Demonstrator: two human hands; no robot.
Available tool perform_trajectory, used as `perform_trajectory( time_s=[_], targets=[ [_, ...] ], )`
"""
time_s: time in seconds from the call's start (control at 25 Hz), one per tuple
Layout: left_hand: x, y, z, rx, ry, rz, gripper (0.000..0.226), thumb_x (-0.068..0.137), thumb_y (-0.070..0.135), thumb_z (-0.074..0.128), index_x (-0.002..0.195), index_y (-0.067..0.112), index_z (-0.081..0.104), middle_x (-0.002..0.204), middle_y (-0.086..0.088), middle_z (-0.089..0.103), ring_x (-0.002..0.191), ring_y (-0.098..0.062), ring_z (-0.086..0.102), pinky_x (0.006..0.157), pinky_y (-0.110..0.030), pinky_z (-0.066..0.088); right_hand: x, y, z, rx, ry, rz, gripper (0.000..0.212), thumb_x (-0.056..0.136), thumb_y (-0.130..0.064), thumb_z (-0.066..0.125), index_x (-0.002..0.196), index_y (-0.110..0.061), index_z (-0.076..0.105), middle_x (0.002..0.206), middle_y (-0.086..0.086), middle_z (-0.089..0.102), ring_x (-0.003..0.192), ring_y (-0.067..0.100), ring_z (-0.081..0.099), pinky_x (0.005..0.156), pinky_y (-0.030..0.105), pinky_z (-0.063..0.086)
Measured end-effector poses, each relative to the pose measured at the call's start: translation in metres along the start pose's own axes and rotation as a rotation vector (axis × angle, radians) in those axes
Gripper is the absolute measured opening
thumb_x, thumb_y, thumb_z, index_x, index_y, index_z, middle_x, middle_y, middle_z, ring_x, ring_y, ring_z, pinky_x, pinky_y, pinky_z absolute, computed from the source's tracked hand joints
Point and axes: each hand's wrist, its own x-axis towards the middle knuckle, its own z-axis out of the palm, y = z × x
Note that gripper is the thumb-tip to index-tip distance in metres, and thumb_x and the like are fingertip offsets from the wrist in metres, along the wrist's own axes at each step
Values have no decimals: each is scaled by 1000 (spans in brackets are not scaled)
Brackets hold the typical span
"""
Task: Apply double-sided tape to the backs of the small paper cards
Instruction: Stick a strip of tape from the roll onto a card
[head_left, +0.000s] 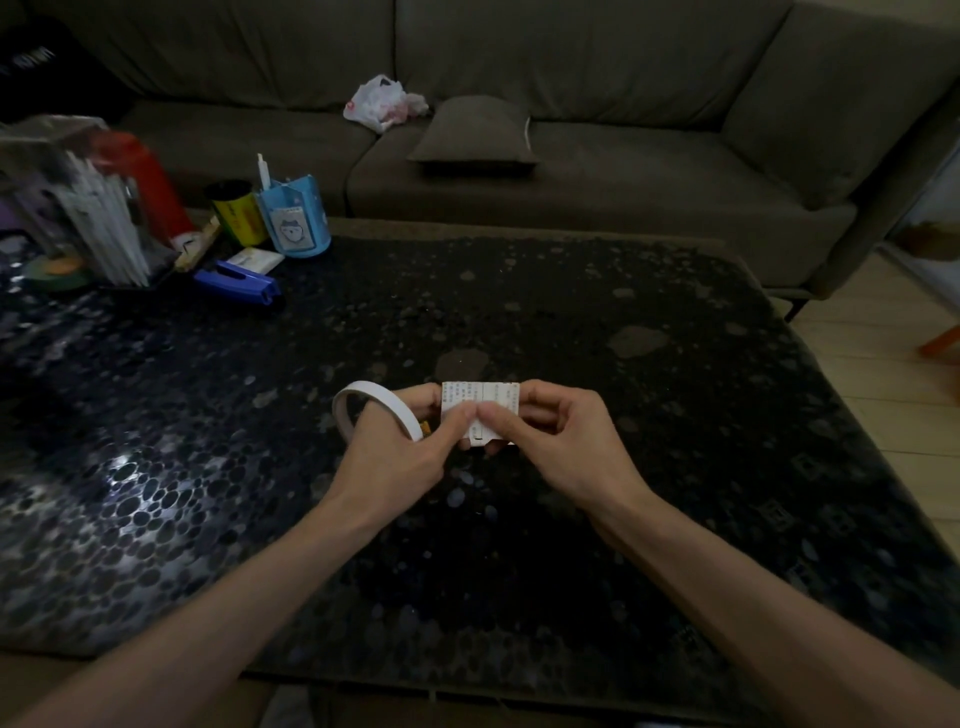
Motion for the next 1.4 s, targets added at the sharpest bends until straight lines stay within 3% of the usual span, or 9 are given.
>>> perform_trajectory(
  time_s=[0.08,0.2,0.36,0.48,0.88,1.08,1.24,1.4],
  targets=[
    [-1,1,1,-2,-17,4,18,100,29,67,113,22,77,67,8,72,43,-1,51,42,-12,37,1,1,-1,-28,4,-5,19,92,-35,76,110,-29,77,104,-12,79,98,4,76,91,35,61],
    [-2,1,3,-50,-21,-13,19,99,32,67,114,25,77,71,-3,74,44,-12,45,40,-21,36,2,3,-1,-35,8,-17,17,93,-35,74,109,-30,76,102,-14,79,95,3,76,85,29,62],
    [-1,2,1,-49,-9,1,21,98,29,69,116,21,77,70,5,74,46,1,53,44,-10,39,3,4,-3,-24,-4,-44,16,96,-30,73,112,-26,76,102,-12,79,94,5,77,79,23,62],
    [0,1,0,-73,-15,-16,21,95,33,72,113,24,78,75,3,76,46,0,53,43,-12,38,2,2,-3,-20,6,-101,14,97,-25,72,110,-22,76,102,-11,79,93,7,77,76,18,59],
    [2,0,-2,17,-9,35,14,98,30,71,108,24,79,79,5,77,58,4,63,51,-10,45,1,1,-1,-35,39,-49,16,96,-32,74,111,-25,77,99,-13,79,91,2,76,72,17,57],
    [1,-1,-4,56,-61,15,16,99,36,67,110,30,79,58,6,65,50,-1,53,49,-13,40,1,2,-3,-76,32,-47,12,95,-34,74,103,-26,77,96,-13,78,91,3,76,75,22,61],
    [2,0,-4,44,-41,5,14,98,36,70,107,32,79,61,1,68,52,-7,55,51,-18,44,2,2,-4,-79,95,-40,10,95,-33,73,96,-27,81,92,-11,79,89,4,76,78,26,63],
    [3,2,-6,58,-52,-26,12,95,42,72,100,35,80,59,1,66,51,-3,55,51,-11,42,2,3,-4,-149,115,-79,8,95,-34,74,99,-30,80,94,-16,78,92,-1,74,77,22,61]
  ],
)
